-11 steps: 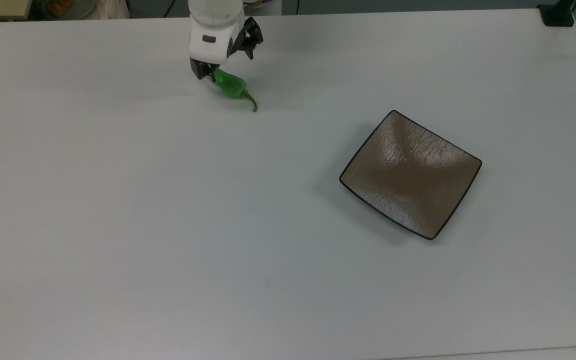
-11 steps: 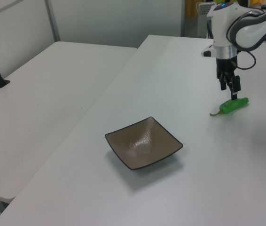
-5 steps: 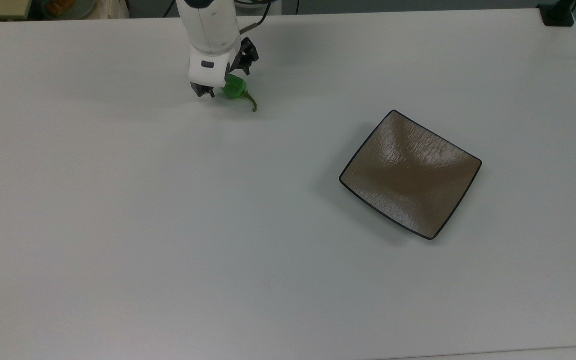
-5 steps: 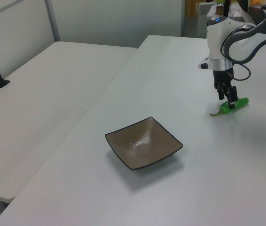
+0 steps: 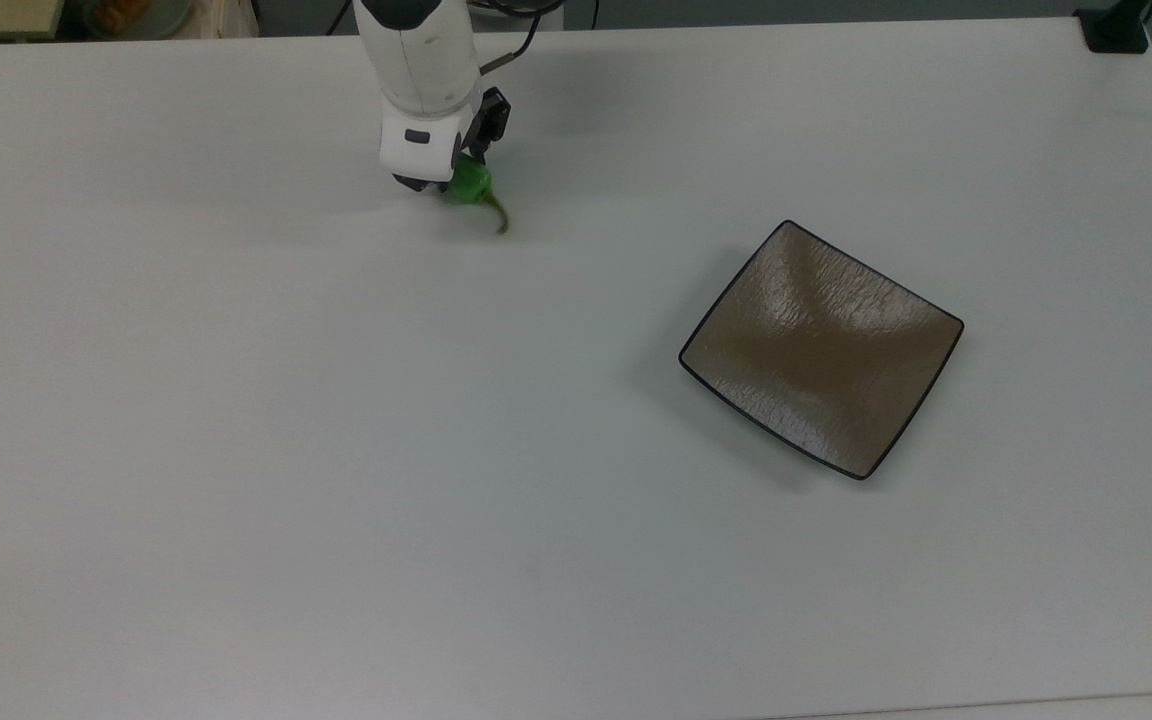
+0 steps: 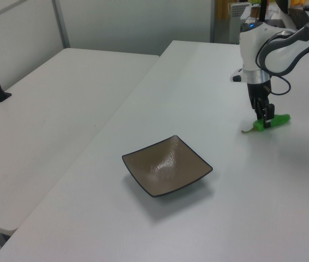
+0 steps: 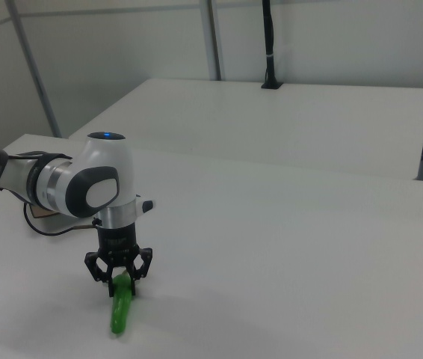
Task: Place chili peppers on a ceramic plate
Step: 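Lift the grasped chili pepper up off the table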
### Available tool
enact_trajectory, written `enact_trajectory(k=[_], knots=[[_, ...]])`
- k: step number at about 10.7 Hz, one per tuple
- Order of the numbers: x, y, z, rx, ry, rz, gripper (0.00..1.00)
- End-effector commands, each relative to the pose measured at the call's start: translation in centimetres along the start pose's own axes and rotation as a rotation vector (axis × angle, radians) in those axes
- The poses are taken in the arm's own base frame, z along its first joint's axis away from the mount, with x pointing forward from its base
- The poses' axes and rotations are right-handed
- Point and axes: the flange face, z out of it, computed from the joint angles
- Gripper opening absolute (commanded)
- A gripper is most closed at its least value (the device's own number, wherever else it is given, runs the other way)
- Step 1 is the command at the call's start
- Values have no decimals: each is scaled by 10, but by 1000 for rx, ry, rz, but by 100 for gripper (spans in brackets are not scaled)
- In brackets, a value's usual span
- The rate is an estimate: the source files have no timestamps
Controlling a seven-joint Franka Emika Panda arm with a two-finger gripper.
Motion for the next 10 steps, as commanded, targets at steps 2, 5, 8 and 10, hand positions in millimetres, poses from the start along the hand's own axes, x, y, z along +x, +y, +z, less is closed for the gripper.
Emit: enact_trajectory(k=[2, 5, 8, 10], knots=[[-6, 3, -1, -11, 5, -15, 18], [-5, 4, -13, -20, 20, 1, 18], [3, 8, -43, -43, 76, 57, 18], [15, 9, -80, -44, 133, 109, 18]])
